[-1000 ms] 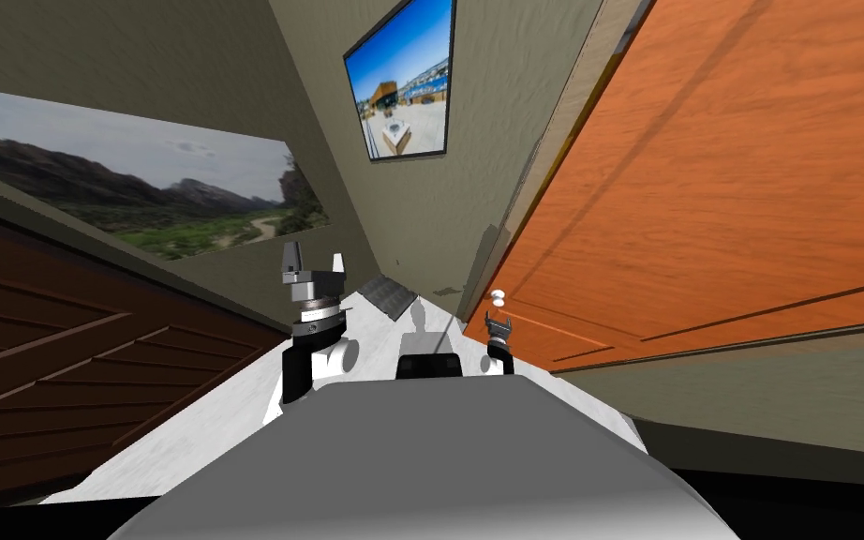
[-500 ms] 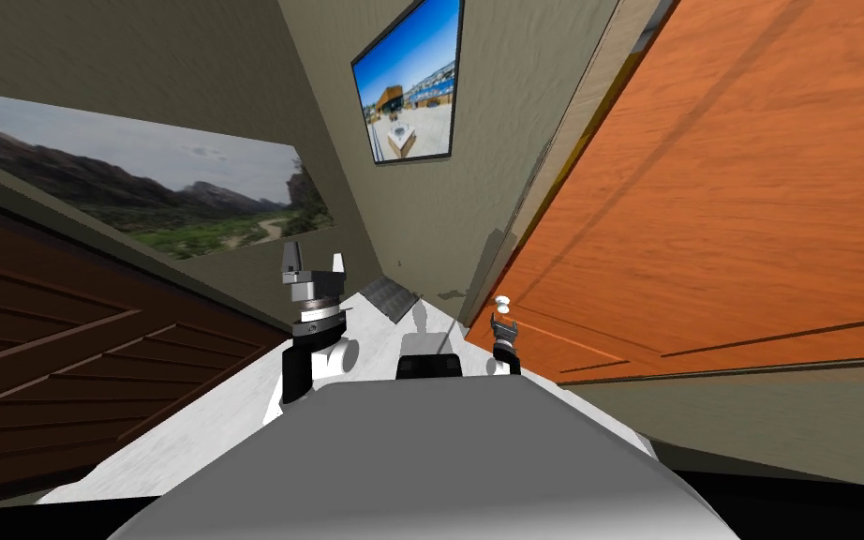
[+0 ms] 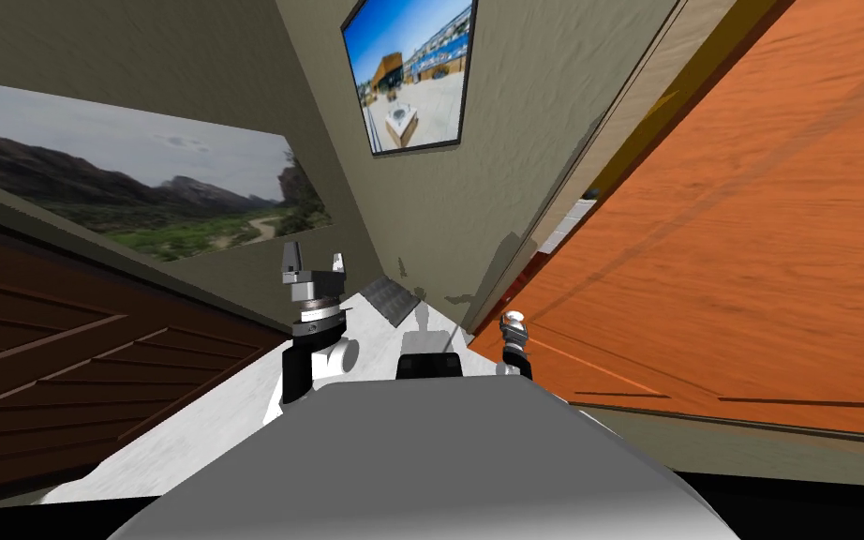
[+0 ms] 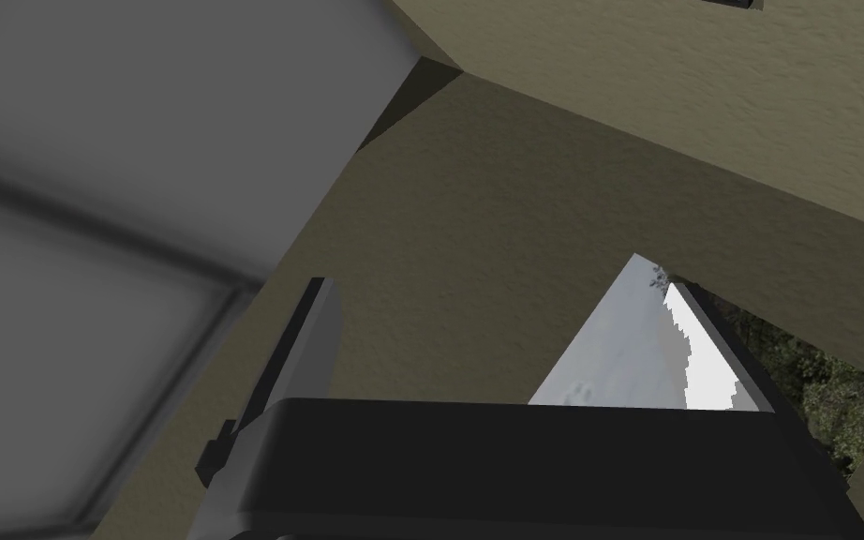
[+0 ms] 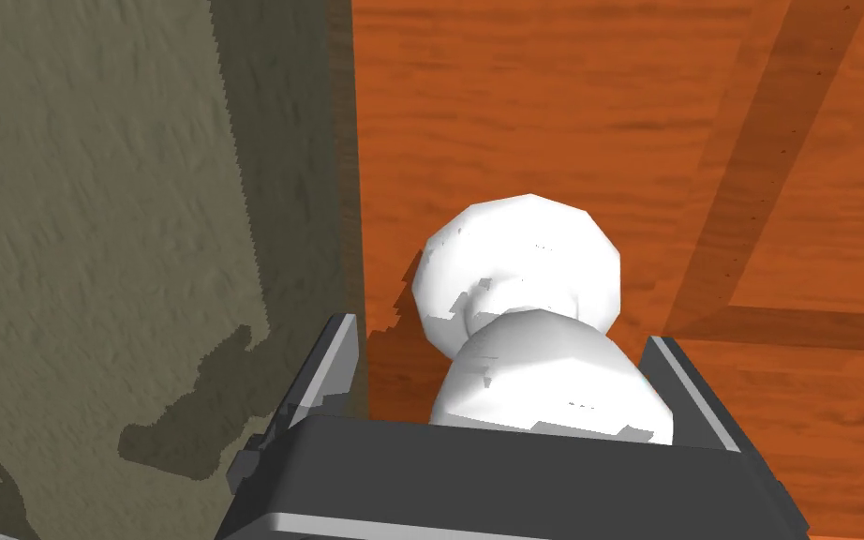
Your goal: Pull the door open
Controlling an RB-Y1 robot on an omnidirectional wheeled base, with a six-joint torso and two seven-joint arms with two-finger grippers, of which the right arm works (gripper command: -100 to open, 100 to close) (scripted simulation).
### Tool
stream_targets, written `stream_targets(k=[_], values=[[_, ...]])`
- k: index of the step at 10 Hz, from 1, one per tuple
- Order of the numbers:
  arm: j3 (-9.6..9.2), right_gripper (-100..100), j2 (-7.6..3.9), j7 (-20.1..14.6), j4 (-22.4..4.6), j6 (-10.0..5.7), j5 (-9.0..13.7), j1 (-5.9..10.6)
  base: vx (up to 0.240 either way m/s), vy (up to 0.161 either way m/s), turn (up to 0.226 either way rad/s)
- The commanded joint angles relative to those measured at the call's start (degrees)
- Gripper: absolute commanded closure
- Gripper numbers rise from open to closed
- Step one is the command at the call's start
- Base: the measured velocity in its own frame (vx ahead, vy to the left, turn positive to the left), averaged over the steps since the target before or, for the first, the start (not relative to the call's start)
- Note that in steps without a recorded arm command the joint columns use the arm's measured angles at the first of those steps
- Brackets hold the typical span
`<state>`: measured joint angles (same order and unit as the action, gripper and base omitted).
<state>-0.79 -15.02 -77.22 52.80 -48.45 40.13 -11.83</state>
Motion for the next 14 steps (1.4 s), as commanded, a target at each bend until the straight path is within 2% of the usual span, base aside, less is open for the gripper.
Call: stream_targets(k=[1, 6, 7, 11, 14], values=[[-0.01, 100, 0.06, 0.19, 0.09, 0.09, -0.01, -0.02, -0.004, -0.008, -0.037], [-0.01, 100, 0.06, 0.19, 0.09, 0.09, -0.01, -0.02, -0.014, 0.0, 0.003], [-0.75, 100, -0.67, -0.77, 0.11, 0.0, -0.36, -0.47, -0.131, -0.013, 0.099], [-3.13, 100, -2.41, -3.51, 0.56, -0.57, -1.47, -1.41, -0.208, 0.002, 0.112], [-5.7, 100, -4.29, -6.45, 1.05, -1.19, -2.67, -2.43, -0.251, -0.009, 0.153]])
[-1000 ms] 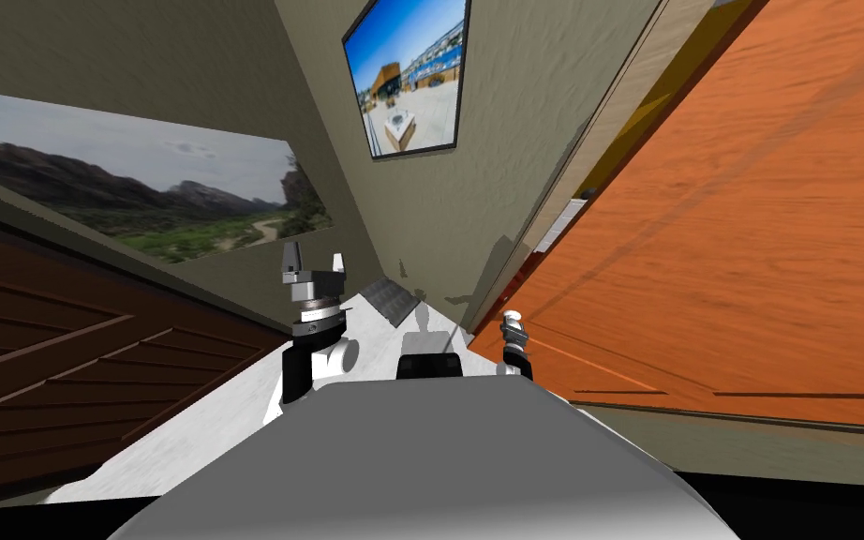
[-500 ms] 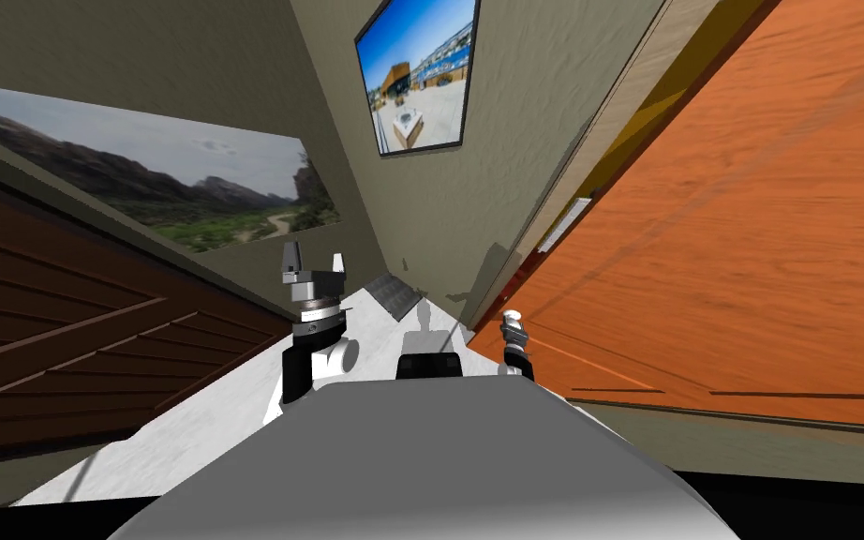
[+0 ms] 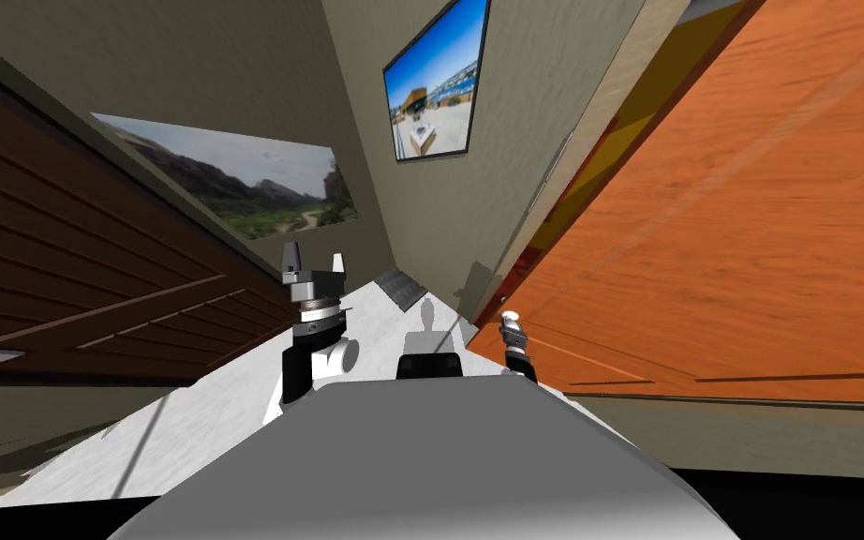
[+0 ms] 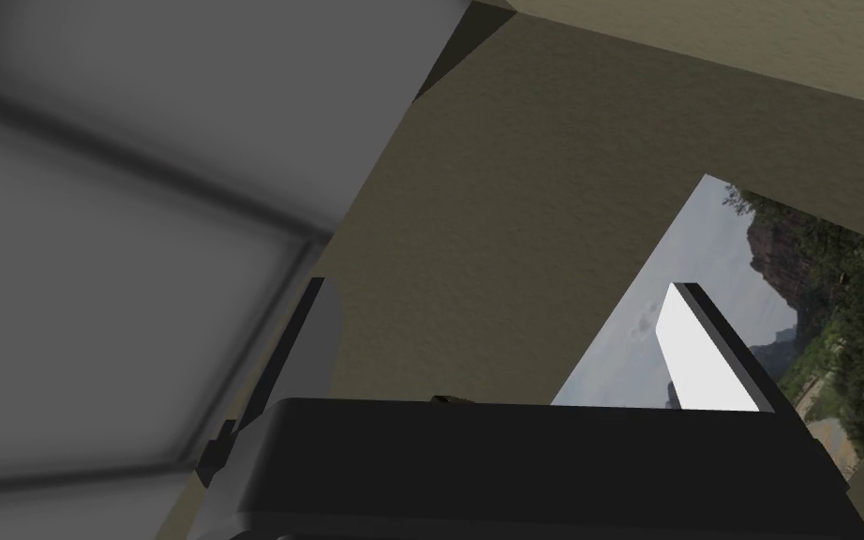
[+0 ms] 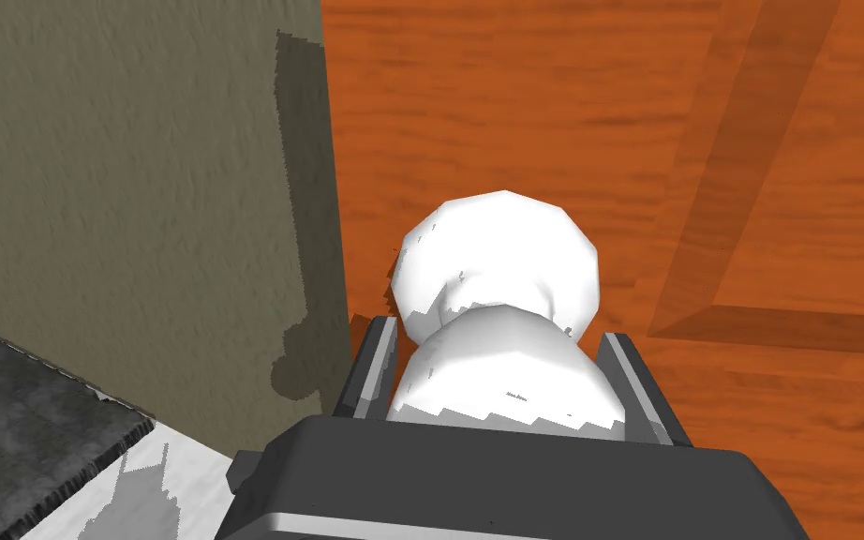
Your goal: Pull the door open
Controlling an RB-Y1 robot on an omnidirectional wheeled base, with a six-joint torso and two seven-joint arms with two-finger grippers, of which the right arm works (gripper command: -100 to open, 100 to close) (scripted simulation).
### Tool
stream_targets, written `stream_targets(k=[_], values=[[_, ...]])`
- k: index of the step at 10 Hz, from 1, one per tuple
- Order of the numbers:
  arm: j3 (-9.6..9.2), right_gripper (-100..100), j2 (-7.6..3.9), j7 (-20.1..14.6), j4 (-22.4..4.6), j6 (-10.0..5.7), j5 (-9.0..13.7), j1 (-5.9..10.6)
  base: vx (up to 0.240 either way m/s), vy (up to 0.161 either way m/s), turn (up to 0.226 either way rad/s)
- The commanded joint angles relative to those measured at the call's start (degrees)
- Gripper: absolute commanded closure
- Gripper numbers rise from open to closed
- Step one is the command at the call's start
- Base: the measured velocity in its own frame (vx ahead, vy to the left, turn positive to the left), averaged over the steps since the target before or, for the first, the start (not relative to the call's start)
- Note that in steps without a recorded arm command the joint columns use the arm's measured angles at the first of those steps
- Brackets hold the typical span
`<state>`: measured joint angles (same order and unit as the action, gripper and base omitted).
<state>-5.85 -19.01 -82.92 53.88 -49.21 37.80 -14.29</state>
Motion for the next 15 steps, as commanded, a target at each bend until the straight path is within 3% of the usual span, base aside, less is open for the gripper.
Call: stream_targets(k=[1, 2, 3, 11, 13, 15], values=[[-1.14, 100, -0.67, -1.34, 0.07, -0.55, -0.58, -0.17, -0.233, 0.0, 0.099], [-1.84, 100, -1.19, -2.15, 0.2, -0.72, -0.9, -0.45, -0.257, 0.014, 0.097], [-1.31, 100, -0.93, -1.46, 0.4, -0.33, -0.64, -0.47, -0.121, 0.006, 0.025], [-7.15, 100, -4.64, -6.67, 1.49, -3.66, -3.98, -3.31, -0.217, -0.016, 0.093], [-7.32, 100, -4.72, -6.78, 1.35, -3.51, -4.05, -3.14, -0.177, -0.016, 0.056], [-8.6, 100, -5.7, -8.16, 0.95, -4.92, -4.73, -3.87, -0.176, -0.025, 0.13]])
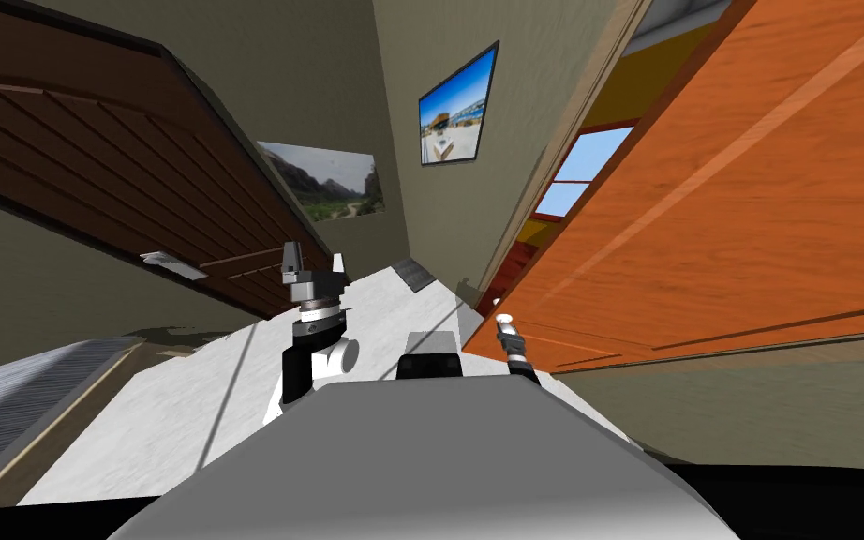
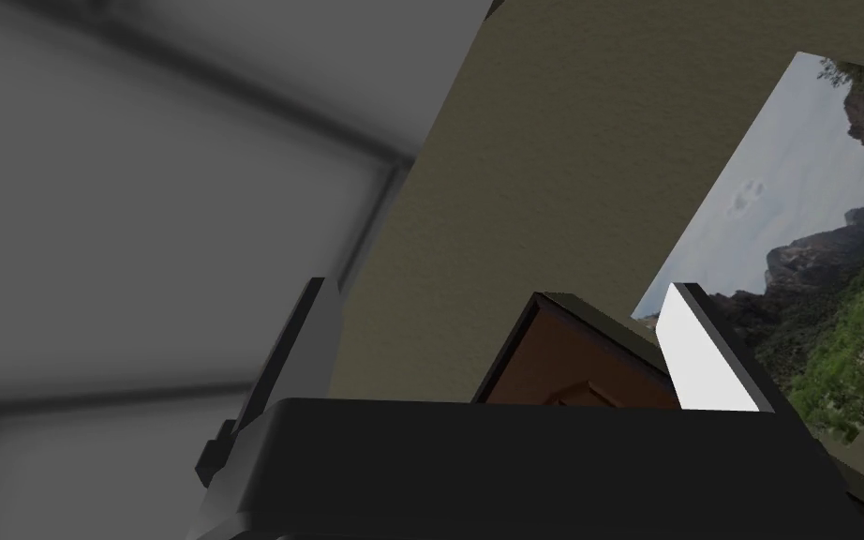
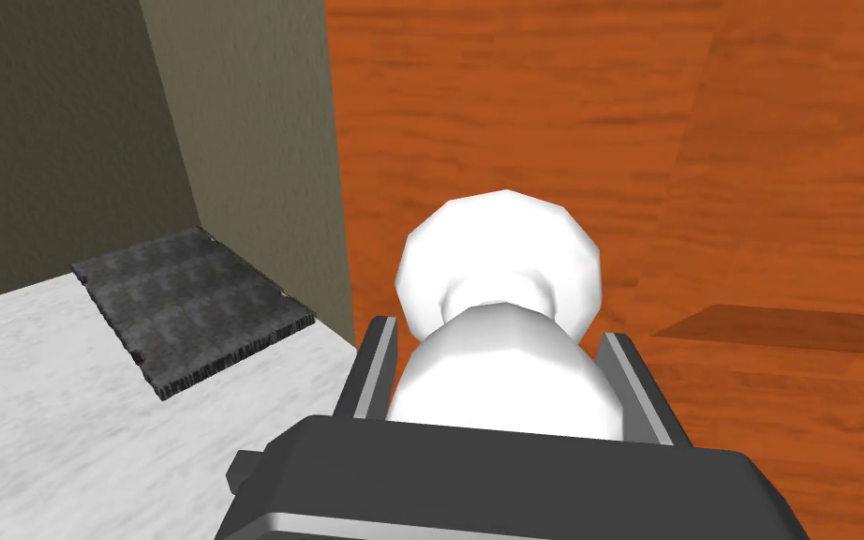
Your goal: Pull the door open
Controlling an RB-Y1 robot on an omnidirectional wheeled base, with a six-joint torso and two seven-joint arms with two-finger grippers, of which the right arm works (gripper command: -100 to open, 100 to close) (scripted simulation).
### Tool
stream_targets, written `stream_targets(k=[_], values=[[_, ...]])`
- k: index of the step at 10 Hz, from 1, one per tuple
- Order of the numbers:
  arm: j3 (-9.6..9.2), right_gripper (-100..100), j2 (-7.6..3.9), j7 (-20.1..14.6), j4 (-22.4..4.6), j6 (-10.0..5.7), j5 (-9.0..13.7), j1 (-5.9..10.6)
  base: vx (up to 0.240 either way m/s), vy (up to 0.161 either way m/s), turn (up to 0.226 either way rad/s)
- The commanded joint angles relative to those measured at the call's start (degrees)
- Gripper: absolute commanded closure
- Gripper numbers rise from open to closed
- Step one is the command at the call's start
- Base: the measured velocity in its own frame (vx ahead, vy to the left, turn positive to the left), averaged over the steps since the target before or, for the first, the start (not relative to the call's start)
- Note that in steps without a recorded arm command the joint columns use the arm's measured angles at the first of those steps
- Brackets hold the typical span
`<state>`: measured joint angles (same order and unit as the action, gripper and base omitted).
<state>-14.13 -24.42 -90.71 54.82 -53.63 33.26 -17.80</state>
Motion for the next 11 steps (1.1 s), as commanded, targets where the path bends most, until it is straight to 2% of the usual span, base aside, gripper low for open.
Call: stream_targets(k=[1, 4, 7, 8, 9, 11], values=[[-0.75, 100, -0.72, -0.91, -0.13, -1.09, -0.42, -0.62, -0.238, -0.021, 0.129], [-2.67, 100, -2.6, -3.26, -0.72, -3.65, -1.45, -1.78, -0.228, -0.024, 0.138], [-3.84, 100, -3.75, -4.71, -1.08, -5.22, -2.09, -2.5, -0.207, -0.016, 0.098], [-3.63, 100, -3.51, -4.27, -0.92, -4.58, -1.98, -2.4, -0.071, -0.002, 0.011], [-4.38, 100, -3.86, -4.99, -1.77, -6.19, -2.45, -3.09, -0.055, -0.01, 0.04], [-5.22, 100, -4.36, -5.85, -2.79, -8.39, -3.01, -3.85, -0.075, -0.021, 0.046]])
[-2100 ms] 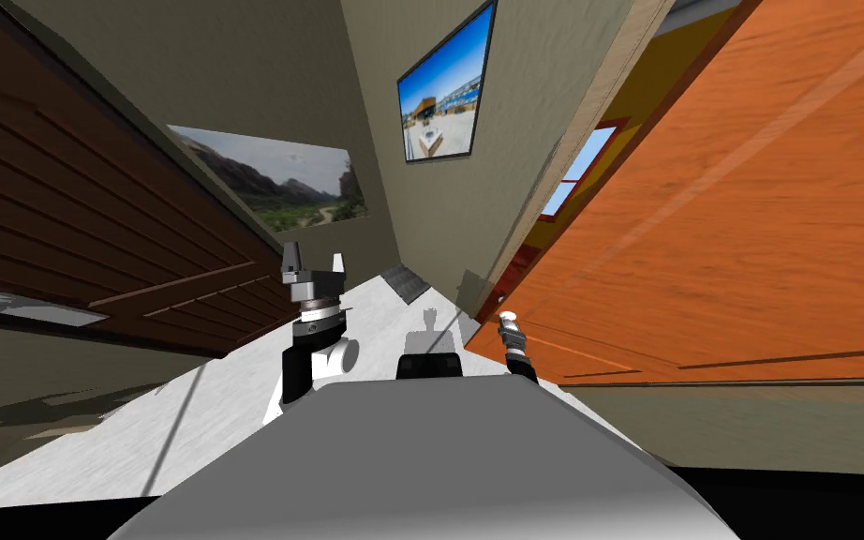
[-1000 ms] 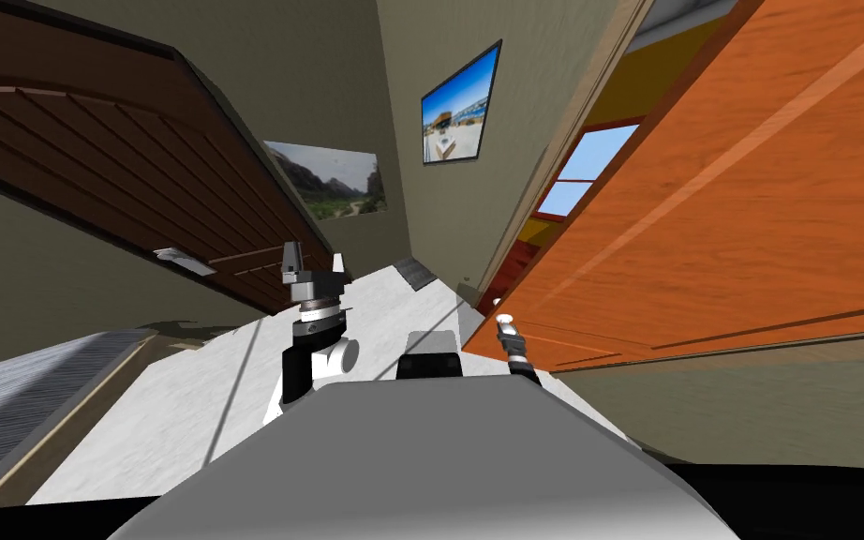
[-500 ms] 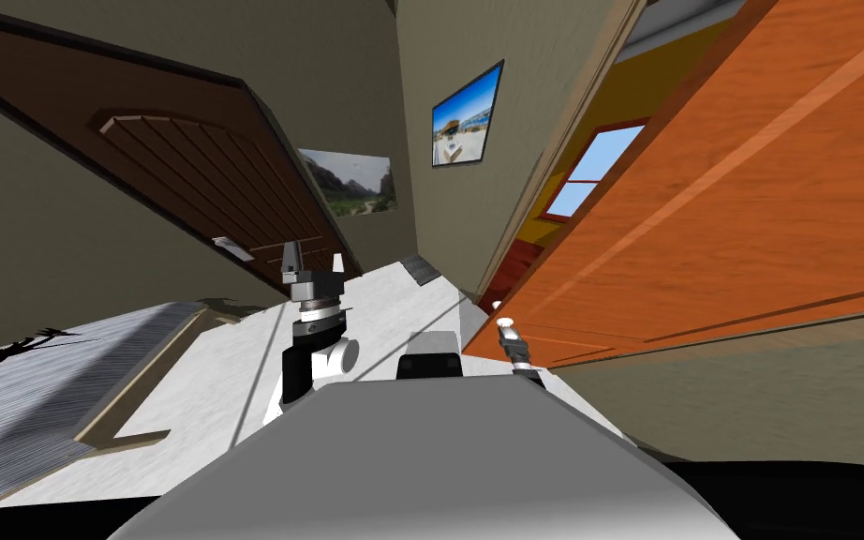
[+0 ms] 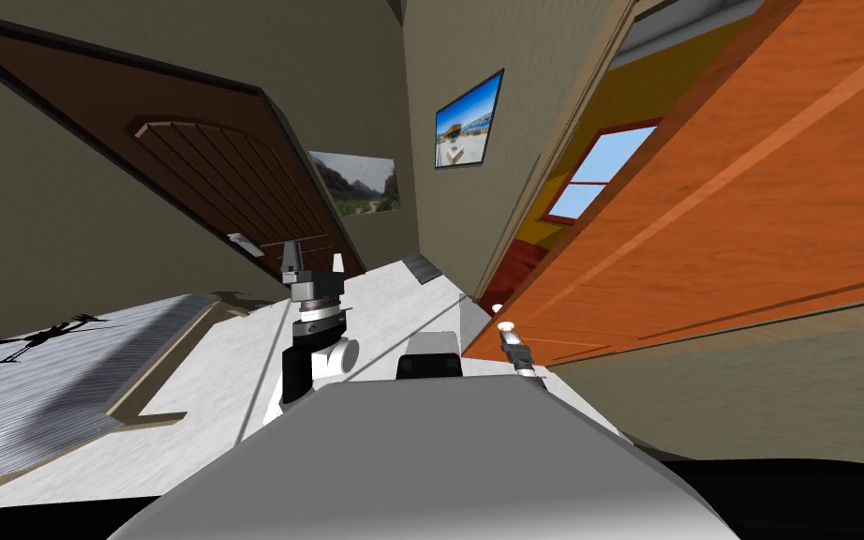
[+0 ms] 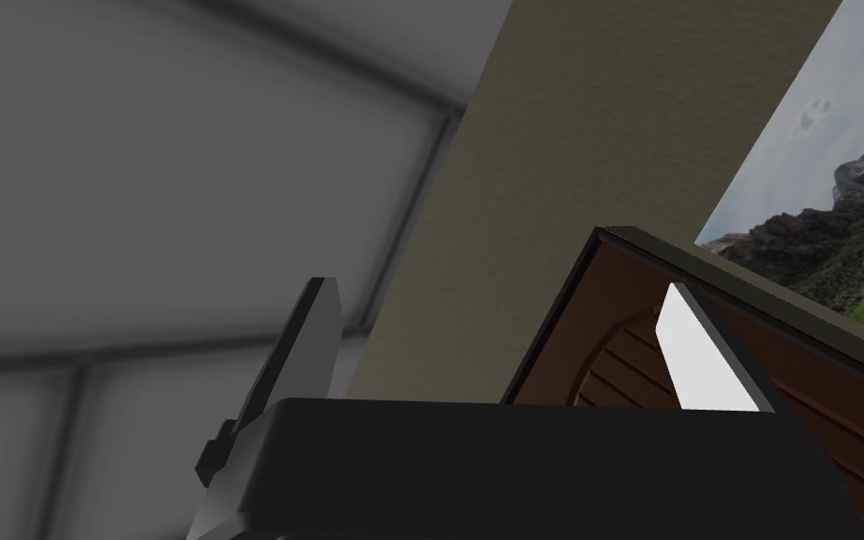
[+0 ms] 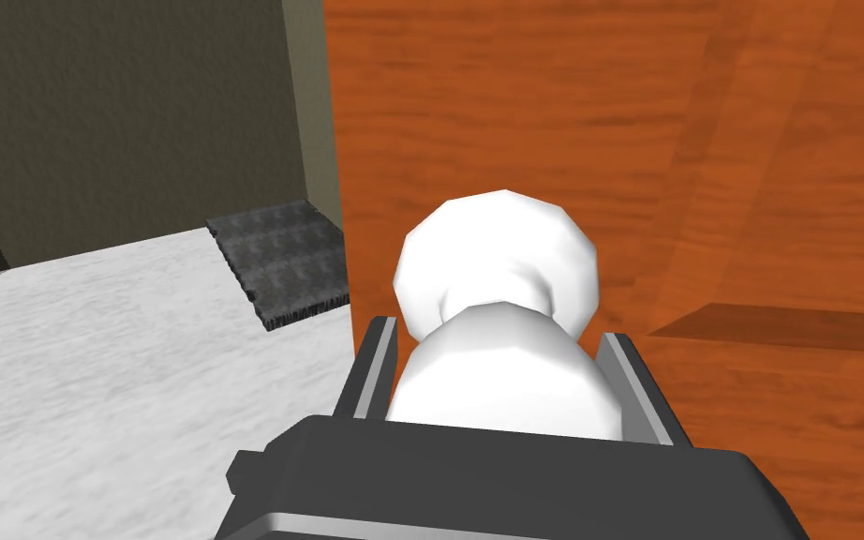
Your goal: Pull the door open
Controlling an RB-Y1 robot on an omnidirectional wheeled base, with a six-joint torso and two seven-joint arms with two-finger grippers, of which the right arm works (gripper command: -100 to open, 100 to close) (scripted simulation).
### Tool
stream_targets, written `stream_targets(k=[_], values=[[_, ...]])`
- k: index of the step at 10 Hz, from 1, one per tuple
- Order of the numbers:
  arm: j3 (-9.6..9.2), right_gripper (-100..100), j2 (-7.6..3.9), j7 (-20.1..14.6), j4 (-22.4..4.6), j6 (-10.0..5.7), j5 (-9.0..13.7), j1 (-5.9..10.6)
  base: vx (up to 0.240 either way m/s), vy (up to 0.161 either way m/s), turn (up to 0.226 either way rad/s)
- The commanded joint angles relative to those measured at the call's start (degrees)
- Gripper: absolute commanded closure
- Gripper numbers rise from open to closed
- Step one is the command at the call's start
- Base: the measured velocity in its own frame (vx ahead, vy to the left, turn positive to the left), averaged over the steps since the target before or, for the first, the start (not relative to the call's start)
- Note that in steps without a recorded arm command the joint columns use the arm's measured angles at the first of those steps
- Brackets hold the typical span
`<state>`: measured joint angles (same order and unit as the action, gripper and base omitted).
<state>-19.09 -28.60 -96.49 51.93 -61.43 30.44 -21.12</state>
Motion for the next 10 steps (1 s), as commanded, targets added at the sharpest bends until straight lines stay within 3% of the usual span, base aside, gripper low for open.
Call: stream_targets(k=[1, 7, 10], values=[[-0.77, 100, -0.49, -0.59, -0.51, -1.91, -0.54, -1.0, -0.073, -0.003, 0.045], [-4.17, 100, -2.54, -4.1, -4.67, -10.89, -2.85, -4.11, -0.098, -0.024, 0.047], [-5.49, 100, -3.33, -5.46, -6.27, -14.35, -3.75, -5.31, -0.077, -0.033, 0.033]])
